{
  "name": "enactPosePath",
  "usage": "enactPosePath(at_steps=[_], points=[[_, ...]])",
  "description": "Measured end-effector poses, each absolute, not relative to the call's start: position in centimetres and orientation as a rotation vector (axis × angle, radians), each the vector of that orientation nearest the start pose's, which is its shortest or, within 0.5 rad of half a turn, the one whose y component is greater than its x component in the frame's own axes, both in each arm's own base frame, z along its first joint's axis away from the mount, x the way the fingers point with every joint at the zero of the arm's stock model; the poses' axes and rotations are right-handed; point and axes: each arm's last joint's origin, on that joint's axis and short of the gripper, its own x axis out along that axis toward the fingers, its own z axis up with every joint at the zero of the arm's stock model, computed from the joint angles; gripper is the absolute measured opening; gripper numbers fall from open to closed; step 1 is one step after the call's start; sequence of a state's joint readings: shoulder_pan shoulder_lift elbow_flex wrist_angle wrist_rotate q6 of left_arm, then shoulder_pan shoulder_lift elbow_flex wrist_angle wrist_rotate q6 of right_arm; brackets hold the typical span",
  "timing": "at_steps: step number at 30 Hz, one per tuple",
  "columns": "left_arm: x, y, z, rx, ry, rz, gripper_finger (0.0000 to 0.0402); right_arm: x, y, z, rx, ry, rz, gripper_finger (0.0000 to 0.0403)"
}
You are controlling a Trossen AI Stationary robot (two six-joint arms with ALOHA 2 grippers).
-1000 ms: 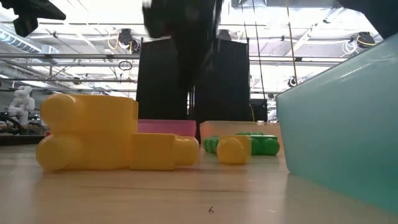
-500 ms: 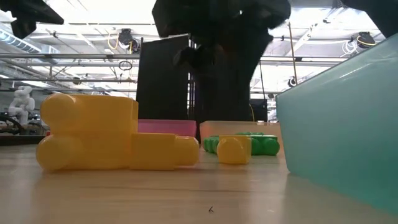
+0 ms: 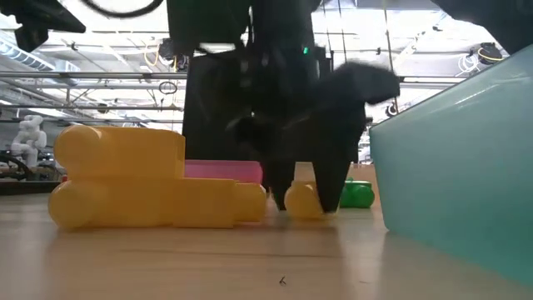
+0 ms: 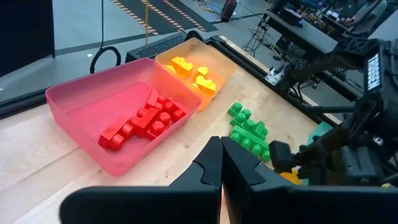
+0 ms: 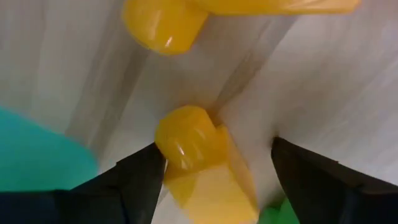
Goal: Sort blocks
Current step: Put the yellow game piece into the orange bin
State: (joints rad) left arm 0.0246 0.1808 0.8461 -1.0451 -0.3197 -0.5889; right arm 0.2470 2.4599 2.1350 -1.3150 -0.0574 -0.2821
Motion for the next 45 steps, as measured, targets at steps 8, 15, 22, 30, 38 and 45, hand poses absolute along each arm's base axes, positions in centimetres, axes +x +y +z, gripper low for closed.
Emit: enactPosePath(at_steps=[8, 15, 22, 30, 38, 45], points=[[0.4, 0.9, 31.4, -0.52, 0.268, 0.441, 0.0002, 45.9, 11.4, 13.8, -0.418, 1.614, 0.454, 0.0192], [0.4, 0.9, 31.4, -0.52, 0.27, 0.441, 0.0002, 46.2, 10.4, 14.1, -0.405, 1.6, 0.437, 0.0116], [0.4, 0.9, 31.4, -0.525, 0.268, 0.442, 0.0002, 47.6, 8.3, 17.2, -0.374, 1.489, 0.347, 0.0116], [0.4, 0.9, 31.4, -0.526, 0.268, 0.442, 0.0002, 48.2, 2.0, 23.5, -0.301, 1.334, 0.074, 0.0116], [0.4, 0.9, 31.4, -0.525, 0.265, 0.449, 0.0002, 45.3, -9.2, 26.0, -0.092, 1.412, -0.235, 0.0116], [0.4, 0.9, 31.4, -0.525, 0.265, 0.449, 0.0002, 43.3, -16.4, 25.4, 0.065, 1.438, -0.394, 0.0116]])
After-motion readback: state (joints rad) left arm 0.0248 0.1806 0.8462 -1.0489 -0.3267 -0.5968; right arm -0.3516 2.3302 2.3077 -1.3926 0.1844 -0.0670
